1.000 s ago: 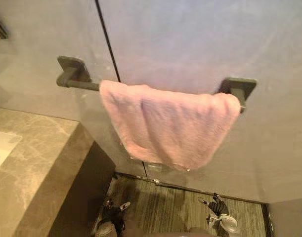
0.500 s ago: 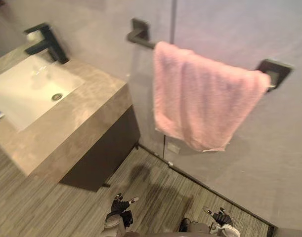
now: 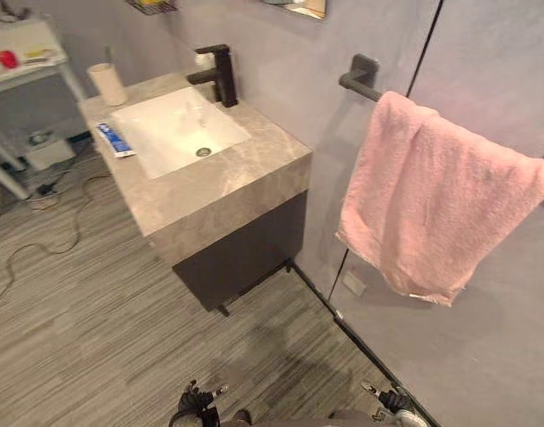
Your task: Organize washtable
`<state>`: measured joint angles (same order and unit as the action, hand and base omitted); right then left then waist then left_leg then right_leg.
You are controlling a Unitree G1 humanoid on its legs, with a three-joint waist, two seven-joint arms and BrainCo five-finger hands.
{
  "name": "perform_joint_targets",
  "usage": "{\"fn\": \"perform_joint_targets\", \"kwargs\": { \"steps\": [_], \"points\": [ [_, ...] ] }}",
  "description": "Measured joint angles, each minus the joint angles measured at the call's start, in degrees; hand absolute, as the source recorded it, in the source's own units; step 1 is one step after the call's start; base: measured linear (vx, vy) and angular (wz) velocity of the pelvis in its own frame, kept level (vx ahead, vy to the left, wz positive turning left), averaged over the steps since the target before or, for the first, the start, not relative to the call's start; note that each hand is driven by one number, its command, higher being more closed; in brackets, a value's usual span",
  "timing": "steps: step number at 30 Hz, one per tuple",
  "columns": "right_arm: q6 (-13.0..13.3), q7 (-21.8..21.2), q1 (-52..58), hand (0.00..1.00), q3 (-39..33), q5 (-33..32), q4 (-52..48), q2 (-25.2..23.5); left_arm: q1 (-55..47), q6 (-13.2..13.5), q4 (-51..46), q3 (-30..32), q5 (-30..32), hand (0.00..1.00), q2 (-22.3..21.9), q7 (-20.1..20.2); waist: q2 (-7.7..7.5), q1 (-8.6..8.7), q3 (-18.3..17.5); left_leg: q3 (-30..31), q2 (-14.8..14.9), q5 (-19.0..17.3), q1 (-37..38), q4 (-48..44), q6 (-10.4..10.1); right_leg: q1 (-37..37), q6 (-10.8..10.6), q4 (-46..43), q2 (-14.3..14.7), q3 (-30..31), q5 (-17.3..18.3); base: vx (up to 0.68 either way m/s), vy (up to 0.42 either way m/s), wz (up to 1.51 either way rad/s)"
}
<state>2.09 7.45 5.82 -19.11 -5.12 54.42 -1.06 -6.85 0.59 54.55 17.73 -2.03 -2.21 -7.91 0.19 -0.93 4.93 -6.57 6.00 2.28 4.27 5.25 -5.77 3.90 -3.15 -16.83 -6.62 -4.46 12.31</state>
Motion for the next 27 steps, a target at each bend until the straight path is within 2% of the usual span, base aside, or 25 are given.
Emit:
{"fn": "perform_joint_targets", "kwargs": {
  "steps": [2,3,4,5,6,7,8,9,11,13,15,17,18,19,20,21,22,23,24,25,27],
  "points": [
    [0.0,0.01,-0.02,0.0,0.12,0.06,0.08,-0.03,0.02,0.03,0.01,1.0,-0.18,0.0,-0.07,0.02,-0.1,0.08,0.02,0.8,-0.03,1.31,-1.58,0.03,0.45,-0.55,-0.06,0.54,-0.64,-3.39,-0.07,-0.06,-0.052,0.92],
    [-0.01,0.06,-0.04,0.0,0.85,0.14,0.36,-0.07,0.19,0.09,-0.03,1.72,-0.89,0.0,-0.03,0.02,-0.68,0.14,-0.01,-1.03,-0.38,2.54,-3.0,-0.11,1.25,-0.91,-0.22,0.99,-1.83,-6.49,-0.25,-0.03,0.02,1.38],
    [0.0,0.09,-0.1,0.0,1.18,0.15,0.54,-0.41,1.01,0.03,-0.04,3.09,-1.87,0.0,0.32,-0.02,-1.62,0.25,-0.01,-9.1,-0.96,2.52,-5.81,-1.91,3.74,-0.88,-0.4,1.14,-3.92,-10.71,-0.4,-0.02,0.045,1.54],
    [-0.04,0.1,-0.3,0.0,1.21,0.16,0.98,-0.49,1.5,0.03,-0.12,3.67,-2.09,0.0,0.45,-0.03,-2.22,0.2,0.06,-14.61,-0.73,1.32,-6.97,-3.63,5.58,-0.91,-0.58,1.18,-4.98,-12.68,-0.49,0.02,0.077,1.87],
    [-0.16,0.11,-1.08,0.0,1.23,0.21,1.48,-0.62,2.0,0.05,-0.47,5.3,-2.7,0.0,0.45,-0.04,-2.83,0.28,0.44,-27.91,0.24,-0.63,-7.88,-6.59,8.35,-2.6,-1.3,1.5,-6.82,-16.81,-0.91,0.09,0.152,1.86],
    [-0.18,0.12,-1.18,0.0,1.22,0.29,1.48,-0.62,2.23,-0.08,-0.43,5.76,-3.13,0.0,0.32,-0.04,-2.77,0.49,0.47,-36.21,1.28,-0.57,-7.77,-7.87,8.3,-4.2,-1.9,2.01,-7.66,-20.64,-1.26,0.15,0.253,2.15],
    [-0.24,0.12,-1.49,0.0,1.22,0.61,1.49,-0.66,2.36,-0.07,-0.57,6.3,-3.39,0.0,0.31,-0.04,-2.99,0.21,0.61,-39.49,1.04,-0.31,-7.65,-8.17,7.98,-5.91,-2.48,2.09,-8.81,-23.83,-1.72,0.16,0.345,1.9],
    [-0.23,0.1,-1.7,0.0,1.23,0.75,1.45,-0.97,2.36,-0.17,-0.46,6.57,-3.39,0.0,0.41,-0.03,-2.76,0.2,0.42,-41.15,0.25,-0.79,-7.34,-8.32,8.7,-7.84,-3.01,2.42,-9.63,-26.8,-2.46,0.14,0.326,1.58],
    [-0.08,0.06,-3.46,0.0,1.27,0.81,0.24,-2.52,1.28,-0.27,0.31,6.4,-3.37,0.0,1.16,-0.04,-3.83,-0.33,0.29,-35.75,-2.05,-1.25,-7.32,-7.19,9.4,-10.31,-1.43,2.55,-10.05,-30.65,-4.92,0.12,0.212,1.25],
    [0.06,0.09,-3.91,0.0,1.28,0.84,-0.36,-3.43,1.27,-0.33,0.79,6.3,-3.39,0.0,1.54,-0.07,-3.72,-0.24,0.37,-33.65,-3.08,-1.33,-7.31,-6.27,9.52,-11.19,-1.15,2.48,-10.32,-31.67,-5.96,0.08,0.091,0.88],
    [-0.05,0.04,-4.4,0.0,2.04,1.25,-0.34,-3.37,1.42,-0.28,1.11,4.69,-3.43,0.0,2.01,-0.05,-3.84,-1.18,0.33,-30.78,-5.28,-1.77,-6.42,-4.46,10.04,-12.68,-1.18,1.13,-11.51,-31.6,-7.45,0.11,0.089,0.78],
    [-0.07,0.1,-4.18,0.0,2.05,1.26,-0.33,-3.2,1.5,-0.27,1.45,3.49,-3.38,0.0,2.53,-0.02,-3.86,-1.47,0.59,-27.87,-7.31,-3.52,-4.92,-3.25,10.12,-12.13,-1.77,-6.08,-14.56,-31.14,-7.95,0.1,0.117,0.63],
    [-0.1,0.1,-3.72,0.0,2.12,1.24,-0.58,-3.02,1.69,-0.33,1.87,1.97,-3.29,0.0,2.69,-0.01,-3.27,-1.13,1.42,-25.9,-8.2,-4.66,-4.01,-3.54,10.35,-9.49,-1.13,-14.6,-17.39,-28.81,-9.54,0.11,0.122,0.83],
    [-0.08,0.06,-2.77,0.0,2.15,1.24,-1.26,-2.94,2.23,-0.36,2.25,0.42,-3.1,0.0,3.04,-0.02,-2.33,-0.4,2.73,-23.54,-8.59,-5.26,-2.93,-4.04,11.05,-6.02,3.45,-24.31,-17.99,-23.47,-10.15,0.12,0.105,0.9],
    [-0.09,0.05,-2.42,0.0,2.04,1.18,-2.36,-2.92,2.39,-0.41,2.26,0.07,-2.86,0.0,3.1,-0.05,-2.07,0.05,3.12,-22.4,-8.62,-5.39,-2.64,-4.09,11.24,-3.21,5.59,-29.34,-16.83,-19.78,-8.74,0.13,0.084,0.89],
    [0.17,0.07,-2.5,0.0,2.01,1.11,-3.95,-2.63,3.21,-0.59,2.29,-0.01,-2.58,0.0,3.03,-0.06,-1.53,0.59,4.06,-20.08,-8.69,-5.42,-2.17,-3.81,11.32,2.39,4.32,-36.89,-11.98,-12.28,-5.25,0.14,0.063,0.99],
    [0.49,0.07,-2.57,0.0,1.89,1.11,-4.77,-2.53,4.04,-0.93,2.29,0.32,-2.32,0.0,2.84,-0.01,-1.24,1.63,5.23,-17.16,-8.97,-5.82,-1.8,-3.32,11.94,7.06,2.56,-40.64,-6.92,-8.38,-1.8,0.15,0.057,1.02],
    [0.64,0.06,-2.59,0.0,1.77,1.08,-5.26,-2.57,4.49,-1.05,2.29,0.55,-2.32,0.0,2.66,0.0,-1.65,1.92,5.63,-16.07,-9.14,-6.03,-1.6,-3.21,12.2,9.1,2.18,-41.19,-4.94,-7.55,-0.25,0.16,0.04,1.18],
    [0.87,0.05,-2.56,0.0,1.63,1.03,-5.82,-2.92,5.32,-1.31,2.33,1.1,-2.26,0.0,2.37,0.12,-1.76,2.68,6.44,-14.59,-9.23,-6.35,-1.34,-3.34,12.49,12.82,1.46,-39.52,-2.26,-8.03,1.97,0.19,0.027,1.1],
    [0.86,0.11,-2.65,0.0,1.17,0.57,-5.8,-2.87,5.91,-1.4,2.38,1.51,-2.28,0.0,2.21,0.15,-1.88,3.24,6.84,-13.82,-9.33,-6.54,-0.77,-3.21,12.55,14.93,1.2,-35.99,-1.28,-9.35,2.47,0.26,0.028,1.18],
    [0.81,0.13,-2.46,0.0,-0.44,-0.05,-5.42,-2.93,6.78,-1.37,2.36,2.17,-2.26,0.0,1.55,0.16,-2.56,3.24,7.72,-12.48,-10.42,-7.11,1.51,-2.0,12.09,18.12,1.49,-23.22,-0.52,-11.68,1.79,0.27,-0.003,0.76]
  ]
}}
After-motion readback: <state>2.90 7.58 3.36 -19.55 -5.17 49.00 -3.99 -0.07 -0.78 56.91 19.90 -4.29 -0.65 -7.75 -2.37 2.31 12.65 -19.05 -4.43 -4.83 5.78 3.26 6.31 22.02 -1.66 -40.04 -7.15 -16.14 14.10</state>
